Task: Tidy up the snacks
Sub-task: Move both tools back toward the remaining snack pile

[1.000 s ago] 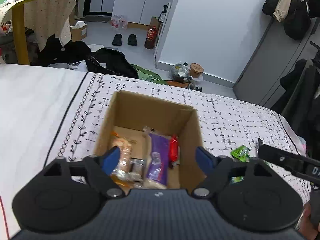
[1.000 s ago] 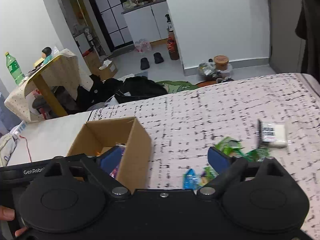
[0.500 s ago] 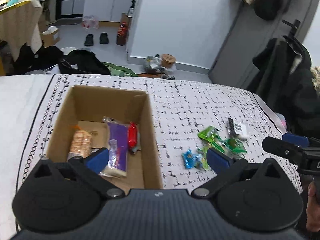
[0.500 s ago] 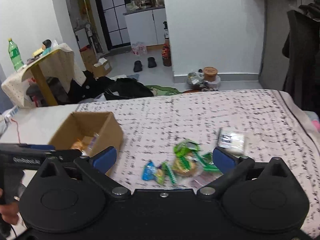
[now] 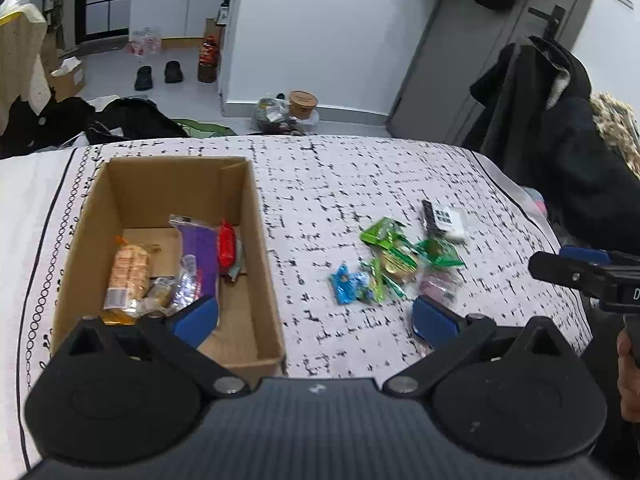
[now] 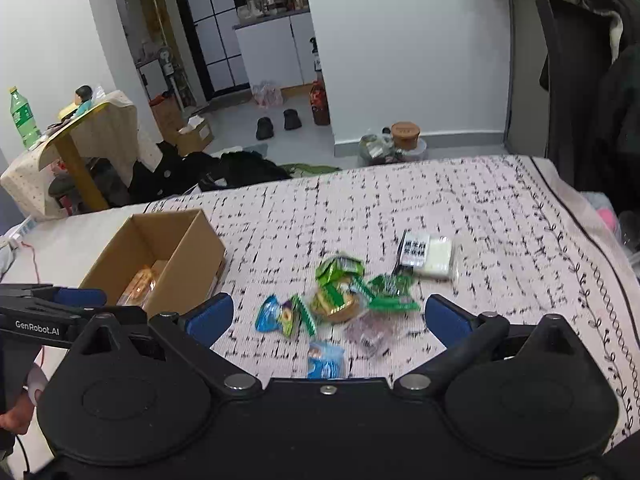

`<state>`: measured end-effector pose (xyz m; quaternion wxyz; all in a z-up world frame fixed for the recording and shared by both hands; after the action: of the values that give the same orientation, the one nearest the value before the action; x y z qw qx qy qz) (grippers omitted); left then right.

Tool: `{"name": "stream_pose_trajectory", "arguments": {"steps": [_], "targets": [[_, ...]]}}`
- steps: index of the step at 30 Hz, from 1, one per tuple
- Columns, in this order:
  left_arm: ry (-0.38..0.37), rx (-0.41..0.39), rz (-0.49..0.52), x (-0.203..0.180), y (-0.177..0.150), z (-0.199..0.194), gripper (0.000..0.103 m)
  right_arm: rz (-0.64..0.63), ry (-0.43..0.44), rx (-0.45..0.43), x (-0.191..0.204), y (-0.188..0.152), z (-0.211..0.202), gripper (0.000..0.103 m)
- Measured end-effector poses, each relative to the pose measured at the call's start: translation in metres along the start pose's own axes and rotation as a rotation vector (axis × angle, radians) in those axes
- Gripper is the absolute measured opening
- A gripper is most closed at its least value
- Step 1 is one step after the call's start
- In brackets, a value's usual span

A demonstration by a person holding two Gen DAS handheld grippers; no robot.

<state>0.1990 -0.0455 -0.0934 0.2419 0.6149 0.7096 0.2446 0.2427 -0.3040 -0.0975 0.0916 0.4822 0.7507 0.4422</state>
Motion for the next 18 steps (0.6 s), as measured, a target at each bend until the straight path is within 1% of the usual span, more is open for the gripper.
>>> {"name": "stream_pose_trajectory", "arguments": {"steps": [6, 10, 13, 16, 18], "targets": [[-0.026, 0.002, 0.052, -0.015, -0.006, -0.003, 0.103, 0.016, 0.024, 0.037, -0.003, -0.014, -0.005, 0.103], [-0.046, 0.005, 0.085, -0.024, -0.007, -0.004, 0.103, 0.035, 0.013, 0.062, -0.010, -0.025, -0.006, 0.103], [-0.064, 0.001, 0.133, -0.033, -0.007, -0.002, 0.103, 0.051, 0.007, 0.079, -0.017, -0.035, -0.005, 0.102], [-0.068, 0.001, 0.154, -0.039, -0.008, 0.002, 0.102, 0.063, 0.017, 0.096, -0.019, -0.043, -0.002, 0.097], [-0.060, -0.004, 0.165, -0.042, -0.007, 0.005, 0.100, 0.078, 0.031, 0.110, -0.020, -0.048, 0.001, 0.090]]}}
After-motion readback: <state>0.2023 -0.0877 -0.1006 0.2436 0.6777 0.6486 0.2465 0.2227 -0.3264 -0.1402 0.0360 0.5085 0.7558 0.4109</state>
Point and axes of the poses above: each gripper's, at about its wrist camera, not at the fingertips, and z roughly the way its jaws point, x to its left, y to its top, the point moved 4 cm from there along z, roughly the way its jaws point, and after that the axes turned 14 degrees about y, right-handed, at the moved point
